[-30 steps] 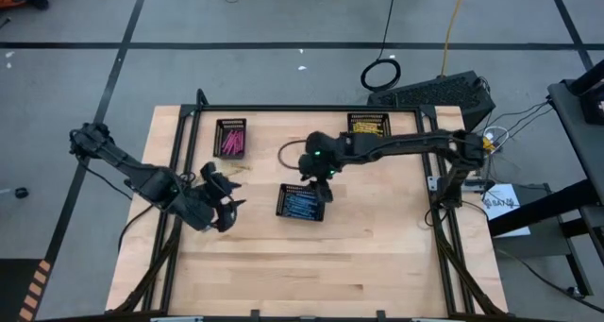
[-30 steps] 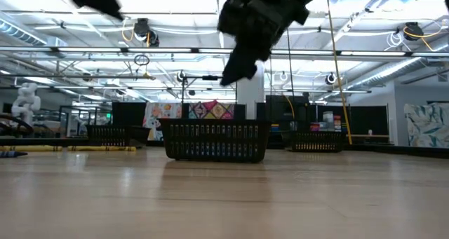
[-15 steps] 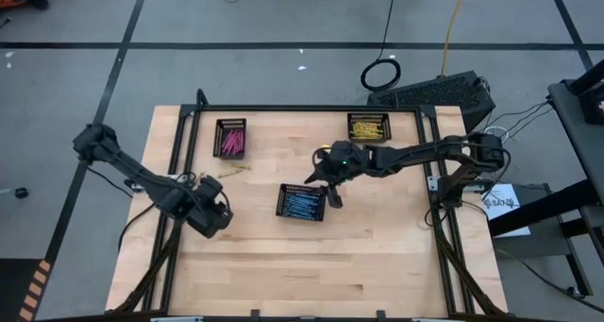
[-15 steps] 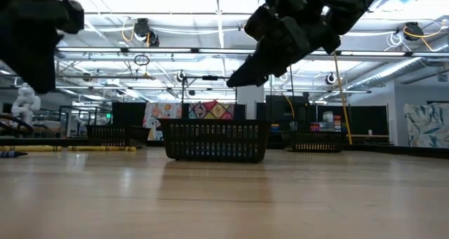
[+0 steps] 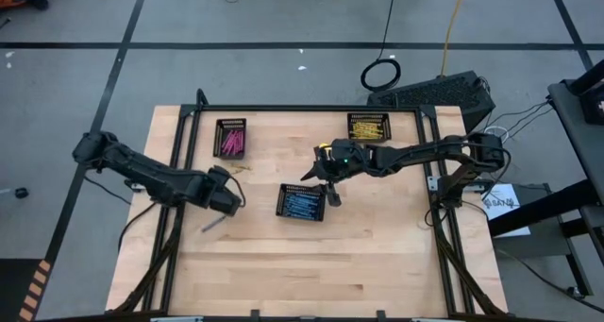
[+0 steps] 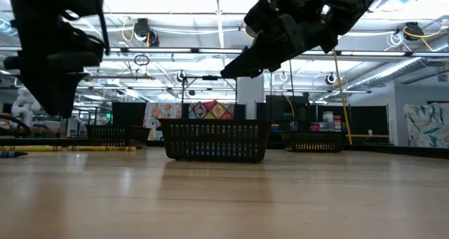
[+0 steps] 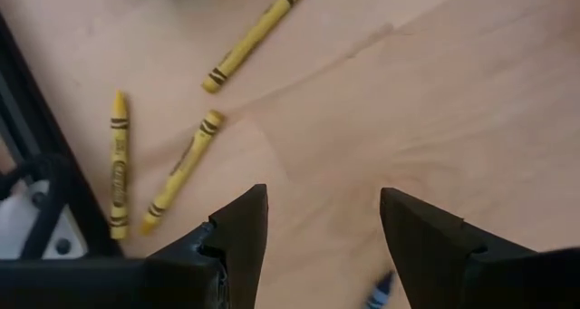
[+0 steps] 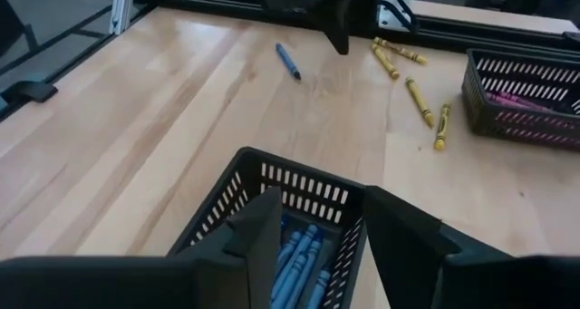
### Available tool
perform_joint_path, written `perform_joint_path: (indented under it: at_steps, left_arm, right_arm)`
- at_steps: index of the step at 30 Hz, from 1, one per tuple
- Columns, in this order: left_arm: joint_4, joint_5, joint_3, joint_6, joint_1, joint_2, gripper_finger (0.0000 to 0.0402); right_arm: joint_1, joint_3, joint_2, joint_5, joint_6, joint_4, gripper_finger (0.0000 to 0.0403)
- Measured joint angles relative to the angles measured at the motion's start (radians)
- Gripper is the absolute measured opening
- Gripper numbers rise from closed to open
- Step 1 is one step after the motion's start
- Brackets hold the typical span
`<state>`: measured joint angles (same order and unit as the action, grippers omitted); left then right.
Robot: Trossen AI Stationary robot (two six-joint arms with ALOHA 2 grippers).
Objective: Sort crayons
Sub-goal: Put the yellow crayon into the top right black bin
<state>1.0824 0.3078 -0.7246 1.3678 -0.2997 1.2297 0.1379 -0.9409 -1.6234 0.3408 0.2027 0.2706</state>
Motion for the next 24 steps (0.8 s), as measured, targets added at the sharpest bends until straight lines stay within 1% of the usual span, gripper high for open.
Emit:
perform_joint_path:
  at_steps: [4, 10, 16, 24]
  left_arm:
    - [0.0, -0.028, 0.0, -0.094, 0.061, 0.021, 0.021]
    - [-0.006, -0.061, 0.0, -0.167, 0.138, 0.058, 0.021]
    - [-0.073, -0.072, 0.0, -0.283, 0.213, 0.092, 0.021]
    - [-0.072, -0.069, 0.002, -0.312, 0.234, 0.11, 0.021]
  right_arm:
    - [0.0, 0.0, 0.0, 0.0, 0.004, 0.002, 0.0144]
    - [0.0, 0.0, 0.0, 0.0, 0.015, 0.002, 0.0144]
    - [0.0, 0.0, 0.0, 0.001, 0.019, 0.001, 0.0144]
    - [0.0, 0.0, 0.0, 0.001, 0.021, -0.006, 0.0144]
